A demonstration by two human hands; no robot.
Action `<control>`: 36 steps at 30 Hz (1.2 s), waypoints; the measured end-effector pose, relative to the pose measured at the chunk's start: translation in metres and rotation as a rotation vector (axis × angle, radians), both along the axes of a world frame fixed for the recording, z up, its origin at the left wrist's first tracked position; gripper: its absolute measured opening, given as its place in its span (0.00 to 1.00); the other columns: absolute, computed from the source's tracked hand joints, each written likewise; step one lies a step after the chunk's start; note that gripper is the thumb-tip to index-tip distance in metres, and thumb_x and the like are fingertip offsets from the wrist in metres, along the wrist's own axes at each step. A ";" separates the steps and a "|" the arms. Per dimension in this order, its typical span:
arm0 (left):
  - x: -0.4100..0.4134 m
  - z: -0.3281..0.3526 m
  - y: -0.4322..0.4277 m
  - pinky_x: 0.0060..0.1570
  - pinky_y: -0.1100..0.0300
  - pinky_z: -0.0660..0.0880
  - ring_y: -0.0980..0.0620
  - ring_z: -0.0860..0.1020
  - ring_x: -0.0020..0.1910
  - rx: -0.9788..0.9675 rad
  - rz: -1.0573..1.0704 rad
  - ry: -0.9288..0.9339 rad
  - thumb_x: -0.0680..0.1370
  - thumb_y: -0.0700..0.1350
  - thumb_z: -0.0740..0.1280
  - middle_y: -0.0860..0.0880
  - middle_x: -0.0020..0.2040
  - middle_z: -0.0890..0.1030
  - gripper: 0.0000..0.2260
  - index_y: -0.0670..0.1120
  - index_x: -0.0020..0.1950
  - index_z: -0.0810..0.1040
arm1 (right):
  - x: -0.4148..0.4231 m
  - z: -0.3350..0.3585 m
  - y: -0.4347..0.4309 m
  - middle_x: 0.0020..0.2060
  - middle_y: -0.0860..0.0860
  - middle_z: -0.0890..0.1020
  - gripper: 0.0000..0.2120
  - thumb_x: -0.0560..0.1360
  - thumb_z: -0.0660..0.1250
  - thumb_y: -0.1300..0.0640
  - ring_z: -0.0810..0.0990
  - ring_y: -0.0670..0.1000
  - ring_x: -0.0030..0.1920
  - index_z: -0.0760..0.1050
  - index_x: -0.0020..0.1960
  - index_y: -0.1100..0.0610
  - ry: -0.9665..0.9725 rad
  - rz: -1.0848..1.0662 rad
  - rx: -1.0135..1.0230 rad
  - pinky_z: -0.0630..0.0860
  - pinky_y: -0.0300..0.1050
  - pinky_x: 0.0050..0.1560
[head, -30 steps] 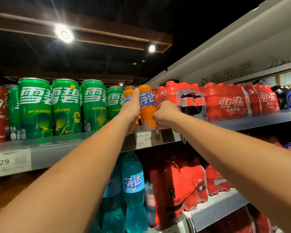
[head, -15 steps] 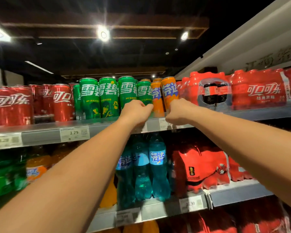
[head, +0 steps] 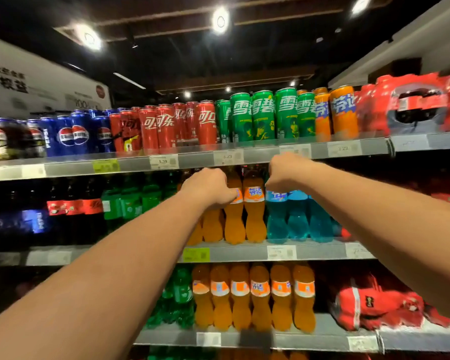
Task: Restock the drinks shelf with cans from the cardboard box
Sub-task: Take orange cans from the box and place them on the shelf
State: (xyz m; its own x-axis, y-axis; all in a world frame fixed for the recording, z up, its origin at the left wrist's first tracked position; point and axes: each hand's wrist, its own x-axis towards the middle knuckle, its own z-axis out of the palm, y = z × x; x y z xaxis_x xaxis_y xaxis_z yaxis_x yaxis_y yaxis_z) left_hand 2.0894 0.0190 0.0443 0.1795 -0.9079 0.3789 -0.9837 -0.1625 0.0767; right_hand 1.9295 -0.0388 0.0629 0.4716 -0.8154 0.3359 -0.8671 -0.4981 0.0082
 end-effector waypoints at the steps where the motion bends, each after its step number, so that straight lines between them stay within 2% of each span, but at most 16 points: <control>1: 0.011 -0.005 0.015 0.44 0.55 0.75 0.45 0.77 0.47 0.013 0.023 0.000 0.75 0.55 0.64 0.46 0.46 0.79 0.15 0.44 0.50 0.80 | 0.012 -0.004 0.012 0.30 0.54 0.71 0.11 0.72 0.62 0.60 0.69 0.51 0.30 0.66 0.32 0.58 0.004 0.022 0.008 0.64 0.40 0.27; 5: 0.057 -0.018 0.066 0.46 0.54 0.75 0.44 0.78 0.49 0.054 0.112 -0.015 0.75 0.55 0.63 0.45 0.48 0.79 0.14 0.46 0.51 0.78 | 0.067 -0.016 0.049 0.34 0.52 0.73 0.07 0.73 0.64 0.57 0.75 0.53 0.37 0.70 0.39 0.58 0.065 0.105 0.038 0.72 0.44 0.34; 8: 0.092 -0.023 0.096 0.47 0.54 0.75 0.43 0.78 0.51 0.057 0.203 -0.021 0.74 0.53 0.63 0.44 0.50 0.81 0.14 0.46 0.51 0.80 | 0.108 -0.021 0.063 0.34 0.54 0.74 0.08 0.71 0.64 0.59 0.73 0.52 0.32 0.69 0.35 0.57 0.102 0.190 0.037 0.70 0.43 0.31; 11: 0.120 -0.034 0.117 0.45 0.54 0.74 0.43 0.76 0.48 0.073 0.289 -0.003 0.74 0.52 0.63 0.42 0.51 0.80 0.11 0.45 0.46 0.78 | 0.149 -0.030 0.072 0.34 0.53 0.73 0.10 0.72 0.63 0.58 0.72 0.51 0.32 0.67 0.34 0.57 0.116 0.308 0.043 0.68 0.41 0.28; 14: 0.141 -0.050 0.130 0.50 0.53 0.74 0.41 0.76 0.55 0.071 0.377 0.013 0.74 0.51 0.64 0.40 0.56 0.79 0.13 0.45 0.50 0.80 | 0.190 -0.047 0.081 0.34 0.53 0.71 0.10 0.74 0.63 0.54 0.74 0.55 0.37 0.68 0.39 0.59 0.154 0.412 0.045 0.70 0.43 0.35; 16: 0.155 -0.064 0.137 0.47 0.55 0.72 0.42 0.77 0.55 0.065 0.437 0.019 0.74 0.52 0.64 0.42 0.56 0.80 0.14 0.46 0.53 0.80 | 0.215 -0.063 0.084 0.37 0.53 0.71 0.09 0.74 0.63 0.52 0.73 0.57 0.41 0.68 0.42 0.58 0.152 0.485 0.045 0.70 0.45 0.41; 18: 0.168 -0.081 0.143 0.44 0.56 0.70 0.42 0.78 0.53 0.091 0.495 0.041 0.73 0.52 0.64 0.43 0.53 0.81 0.12 0.46 0.50 0.78 | 0.237 -0.083 0.085 0.36 0.53 0.71 0.10 0.74 0.62 0.53 0.73 0.55 0.38 0.68 0.39 0.58 0.167 0.551 0.067 0.70 0.44 0.41; 21: 0.189 -0.116 0.150 0.45 0.55 0.71 0.41 0.78 0.54 0.140 0.575 0.066 0.74 0.53 0.64 0.42 0.54 0.80 0.12 0.46 0.50 0.78 | 0.263 -0.122 0.083 0.32 0.51 0.69 0.11 0.73 0.62 0.54 0.69 0.51 0.31 0.66 0.35 0.57 0.217 0.617 0.107 0.68 0.44 0.34; 23: 0.202 -0.143 0.155 0.46 0.54 0.71 0.40 0.77 0.54 0.174 0.623 0.076 0.73 0.53 0.64 0.42 0.55 0.80 0.14 0.46 0.52 0.79 | 0.277 -0.148 0.082 0.31 0.51 0.68 0.11 0.74 0.62 0.53 0.71 0.53 0.33 0.67 0.36 0.57 0.254 0.657 0.112 0.69 0.44 0.37; 25: 0.212 -0.168 0.159 0.47 0.54 0.71 0.40 0.77 0.55 0.213 0.654 0.083 0.73 0.53 0.64 0.42 0.56 0.79 0.15 0.46 0.53 0.79 | 0.291 -0.173 0.083 0.30 0.51 0.67 0.13 0.73 0.62 0.54 0.72 0.55 0.36 0.65 0.32 0.55 0.286 0.700 0.121 0.68 0.44 0.39; 28: 0.227 -0.203 0.163 0.44 0.53 0.71 0.41 0.77 0.50 0.290 0.685 0.131 0.74 0.54 0.63 0.44 0.52 0.79 0.15 0.46 0.53 0.79 | 0.311 -0.210 0.084 0.29 0.51 0.68 0.14 0.73 0.63 0.55 0.71 0.55 0.35 0.64 0.30 0.54 0.319 0.741 0.166 0.67 0.42 0.37; 31: 0.247 -0.235 0.166 0.40 0.53 0.71 0.44 0.74 0.42 0.350 0.687 0.177 0.75 0.53 0.63 0.47 0.42 0.75 0.10 0.46 0.45 0.74 | 0.335 -0.247 0.086 0.29 0.52 0.69 0.13 0.71 0.63 0.57 0.70 0.54 0.31 0.65 0.30 0.56 0.333 0.774 0.239 0.63 0.40 0.30; 33: 0.261 -0.259 0.168 0.40 0.53 0.72 0.45 0.72 0.40 0.385 0.686 0.197 0.75 0.53 0.63 0.48 0.39 0.72 0.10 0.47 0.42 0.71 | 0.350 -0.273 0.088 0.30 0.52 0.70 0.12 0.71 0.63 0.56 0.72 0.55 0.32 0.64 0.31 0.55 0.352 0.777 0.281 0.65 0.40 0.31; 36: 0.282 -0.300 0.174 0.40 0.53 0.70 0.44 0.71 0.40 0.446 0.656 0.214 0.75 0.52 0.62 0.48 0.38 0.71 0.11 0.46 0.40 0.69 | 0.374 -0.317 0.094 0.32 0.51 0.71 0.11 0.72 0.63 0.55 0.71 0.51 0.30 0.66 0.33 0.55 0.384 0.767 0.344 0.63 0.39 0.28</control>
